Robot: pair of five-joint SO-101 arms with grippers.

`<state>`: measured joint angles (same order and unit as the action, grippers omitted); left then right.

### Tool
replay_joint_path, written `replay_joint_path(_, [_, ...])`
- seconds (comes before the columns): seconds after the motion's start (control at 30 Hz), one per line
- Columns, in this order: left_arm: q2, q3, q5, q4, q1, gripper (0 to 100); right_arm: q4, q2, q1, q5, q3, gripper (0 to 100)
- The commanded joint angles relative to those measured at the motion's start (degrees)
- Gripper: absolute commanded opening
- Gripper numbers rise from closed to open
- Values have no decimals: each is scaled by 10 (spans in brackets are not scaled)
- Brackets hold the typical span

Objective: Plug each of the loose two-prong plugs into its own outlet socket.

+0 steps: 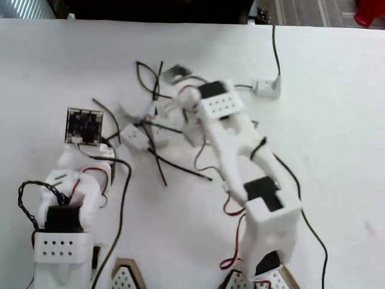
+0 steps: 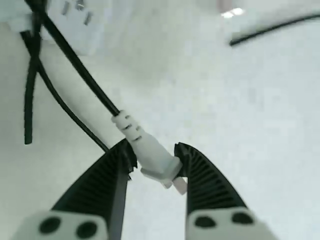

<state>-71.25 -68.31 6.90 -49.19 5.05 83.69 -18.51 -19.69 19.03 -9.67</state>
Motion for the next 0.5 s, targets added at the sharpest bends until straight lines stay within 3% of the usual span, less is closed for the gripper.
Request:
replay_joint_path(0.0, [-12,2,-4,13,0,27,70,58,71,-30,-21,17])
replay_joint_path(0.13, [-12,2,-4,13,0,27,90,79,138,-29,40,17])
replay_joint_path(0.23, [-12,2,-4,14,0,27,40,94,167,-25,133,17])
replay_joint_path(0.47, [-12,-3,-4,18,0,27,-109,121,140,-25,321,71])
